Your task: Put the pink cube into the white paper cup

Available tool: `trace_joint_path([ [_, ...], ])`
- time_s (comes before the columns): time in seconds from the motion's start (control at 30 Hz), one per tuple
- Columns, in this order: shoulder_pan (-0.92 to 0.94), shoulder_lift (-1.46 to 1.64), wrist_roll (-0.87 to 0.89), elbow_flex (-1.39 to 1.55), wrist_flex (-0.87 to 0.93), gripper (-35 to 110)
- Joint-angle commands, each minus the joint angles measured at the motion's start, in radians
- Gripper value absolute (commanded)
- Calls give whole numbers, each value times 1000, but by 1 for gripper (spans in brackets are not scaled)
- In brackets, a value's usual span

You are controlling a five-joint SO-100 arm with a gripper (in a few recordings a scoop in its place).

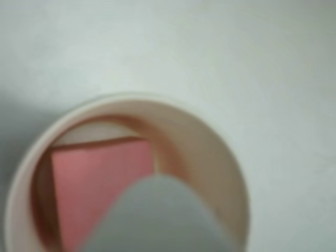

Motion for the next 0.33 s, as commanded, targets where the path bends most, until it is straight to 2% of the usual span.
trace_joint_path([
  [0.0, -3, 101, -9, -35, 2, 40],
  [0.3, -25, 95, -8, -38, 5, 39],
])
